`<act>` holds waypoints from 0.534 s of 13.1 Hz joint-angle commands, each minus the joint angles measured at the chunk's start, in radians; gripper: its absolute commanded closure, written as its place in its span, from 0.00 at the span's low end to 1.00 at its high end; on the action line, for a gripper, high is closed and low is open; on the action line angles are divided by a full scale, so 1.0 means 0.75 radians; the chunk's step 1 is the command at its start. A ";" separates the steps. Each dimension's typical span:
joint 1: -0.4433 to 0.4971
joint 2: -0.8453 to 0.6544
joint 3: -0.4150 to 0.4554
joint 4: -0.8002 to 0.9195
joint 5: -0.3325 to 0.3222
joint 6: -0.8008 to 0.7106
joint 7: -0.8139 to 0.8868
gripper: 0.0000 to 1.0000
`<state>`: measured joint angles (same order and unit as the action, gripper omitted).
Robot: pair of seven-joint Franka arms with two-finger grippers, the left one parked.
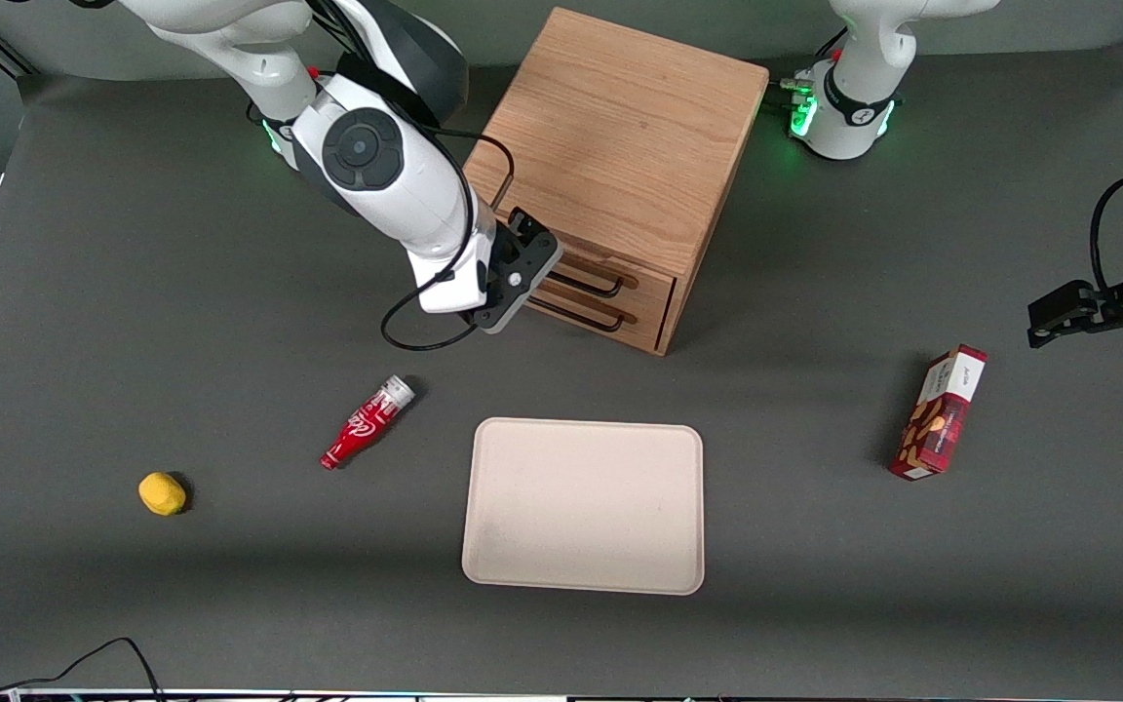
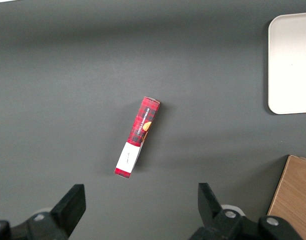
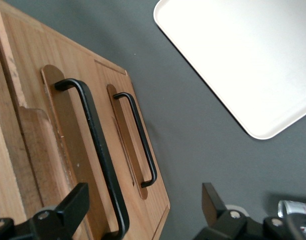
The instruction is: Open upper drawer
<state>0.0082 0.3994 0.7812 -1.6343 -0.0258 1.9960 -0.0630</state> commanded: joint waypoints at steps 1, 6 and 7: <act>-0.013 0.003 0.032 -0.044 0.048 0.071 -0.026 0.00; -0.009 0.018 0.036 -0.122 0.051 0.183 -0.026 0.00; -0.007 0.028 0.036 -0.132 0.049 0.202 -0.026 0.00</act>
<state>0.0082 0.4061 0.7992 -1.7110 -0.0055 2.1036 -0.0630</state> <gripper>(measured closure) 0.000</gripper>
